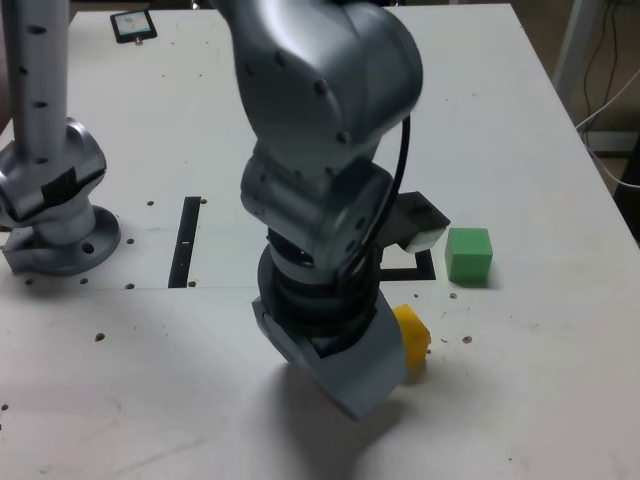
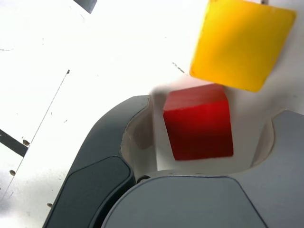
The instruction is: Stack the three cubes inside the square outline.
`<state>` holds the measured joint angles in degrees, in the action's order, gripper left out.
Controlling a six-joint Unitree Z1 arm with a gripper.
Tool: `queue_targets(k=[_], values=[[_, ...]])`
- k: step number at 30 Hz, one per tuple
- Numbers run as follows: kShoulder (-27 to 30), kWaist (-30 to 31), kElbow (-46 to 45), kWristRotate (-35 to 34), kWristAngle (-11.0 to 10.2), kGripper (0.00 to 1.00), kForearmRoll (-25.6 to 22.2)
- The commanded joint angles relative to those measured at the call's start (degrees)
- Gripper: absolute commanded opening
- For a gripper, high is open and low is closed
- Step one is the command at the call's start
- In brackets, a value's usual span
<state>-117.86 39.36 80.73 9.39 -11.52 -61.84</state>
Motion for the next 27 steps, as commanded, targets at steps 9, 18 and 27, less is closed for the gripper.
queue_targets(k=[9, 18, 27], values=[[0.05, -0.25, 0.14, 0.09, -0.98, 0.7, -1.21], [0.8, -0.25, 0.15, -0.3, -1.7, 0.57, -1.07], [1.22, -0.72, 0.64, -0.03, -1.84, 0.37, -3.34]])
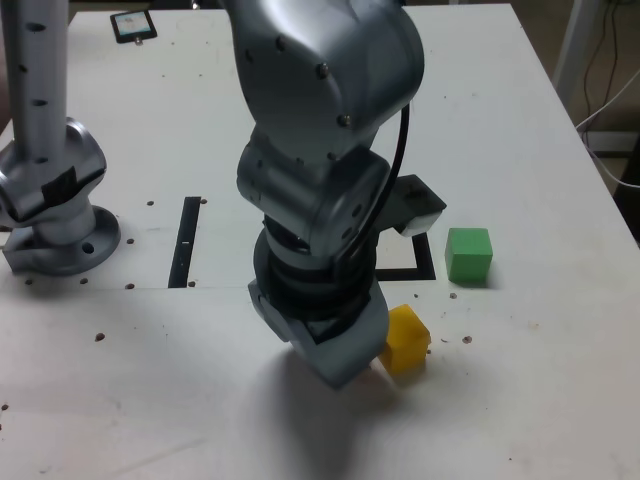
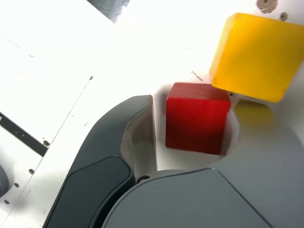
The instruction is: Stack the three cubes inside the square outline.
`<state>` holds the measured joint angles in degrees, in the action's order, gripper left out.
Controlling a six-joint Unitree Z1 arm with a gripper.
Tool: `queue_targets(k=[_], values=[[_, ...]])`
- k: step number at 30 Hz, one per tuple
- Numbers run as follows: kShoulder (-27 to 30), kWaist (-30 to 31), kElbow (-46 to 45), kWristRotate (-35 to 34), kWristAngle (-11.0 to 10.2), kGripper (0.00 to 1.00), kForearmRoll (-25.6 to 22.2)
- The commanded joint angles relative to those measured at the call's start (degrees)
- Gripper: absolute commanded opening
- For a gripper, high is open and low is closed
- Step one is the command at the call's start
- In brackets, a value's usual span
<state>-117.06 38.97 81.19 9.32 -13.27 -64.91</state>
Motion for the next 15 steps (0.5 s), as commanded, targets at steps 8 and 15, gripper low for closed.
queue_targets(k=[8, 15], values=[[0.08, -1.37, -0.56, -0.02, -0.09, 0.34, -0.68], [0.43, -1.49, -0.88, -0.22, -0.15, 0.21, -0.84]])
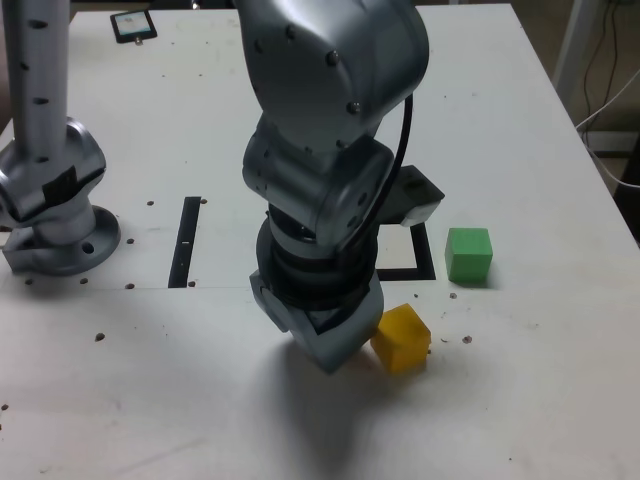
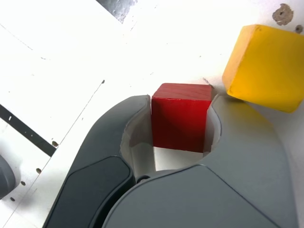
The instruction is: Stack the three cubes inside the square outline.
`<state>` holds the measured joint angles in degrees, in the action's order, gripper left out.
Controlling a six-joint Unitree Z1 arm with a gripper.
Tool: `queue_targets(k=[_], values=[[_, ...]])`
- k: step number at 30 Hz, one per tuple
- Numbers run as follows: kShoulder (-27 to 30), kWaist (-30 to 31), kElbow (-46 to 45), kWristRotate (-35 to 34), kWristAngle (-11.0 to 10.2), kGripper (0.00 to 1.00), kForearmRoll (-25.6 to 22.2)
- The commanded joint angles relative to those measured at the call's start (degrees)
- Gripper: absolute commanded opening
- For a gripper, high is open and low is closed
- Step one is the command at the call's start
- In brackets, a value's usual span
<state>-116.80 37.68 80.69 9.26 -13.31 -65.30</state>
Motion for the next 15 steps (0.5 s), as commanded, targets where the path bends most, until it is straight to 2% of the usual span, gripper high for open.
queue_targets(k=[1, 9, 12, 15], values=[[0.53, -0.24, -0.4, -0.44, -0.23, 0.19, -0.81], [8.6, -4.37, 1.65, -4.44, -3.41, 0.17, -9.27], [10.43, -8.76, 3.77, -4.38, -2.57, 0.17, -12.8], [10.73, -13.63, 5.04, -5.07, -0.26, 0.17, -15.32]])
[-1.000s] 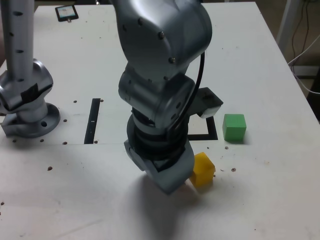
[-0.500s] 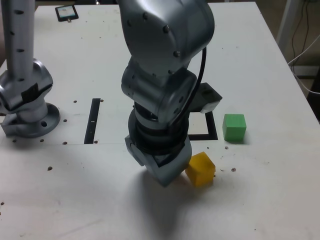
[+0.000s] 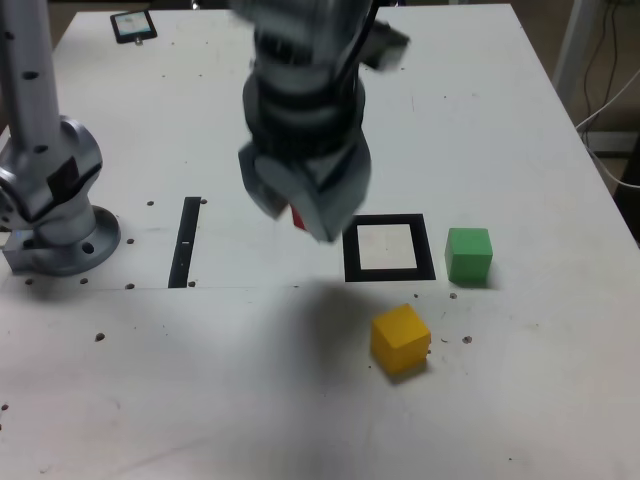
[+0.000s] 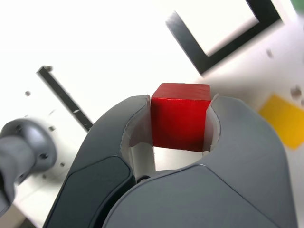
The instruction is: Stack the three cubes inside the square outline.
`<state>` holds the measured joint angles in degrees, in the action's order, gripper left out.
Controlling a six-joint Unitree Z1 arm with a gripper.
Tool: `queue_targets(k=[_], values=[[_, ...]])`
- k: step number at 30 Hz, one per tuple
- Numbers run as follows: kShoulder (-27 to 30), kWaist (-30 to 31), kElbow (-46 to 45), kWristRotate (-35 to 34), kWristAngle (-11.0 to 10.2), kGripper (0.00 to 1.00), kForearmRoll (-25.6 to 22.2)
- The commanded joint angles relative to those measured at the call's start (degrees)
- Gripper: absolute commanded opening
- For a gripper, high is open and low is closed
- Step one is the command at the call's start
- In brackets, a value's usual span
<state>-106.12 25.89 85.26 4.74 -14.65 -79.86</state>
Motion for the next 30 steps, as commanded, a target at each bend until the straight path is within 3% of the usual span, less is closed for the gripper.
queue_targets(k=[1, 4, 7, 13, 22, 30], values=[[-0.1, -3.42, 0.78, -1.07, 2.09, 0.17, -1.12], [-0.99, -7.58, 1.67, -3.58, 4.79, 0.17, -1.59], [-2.18, -11.19, 3.32, -5.55, 6.17, 0.17, -2.17], [-4.57, -14.87, 5.36, -6.2, 6.71, 0.17, -1.4], [-8.53, -15.08, 3.86, -7.41, 7.74, 0.18, 4.53], [-11.82, -15.08, 6.47, -8.08, 7.75, 0.2, 5.81]])
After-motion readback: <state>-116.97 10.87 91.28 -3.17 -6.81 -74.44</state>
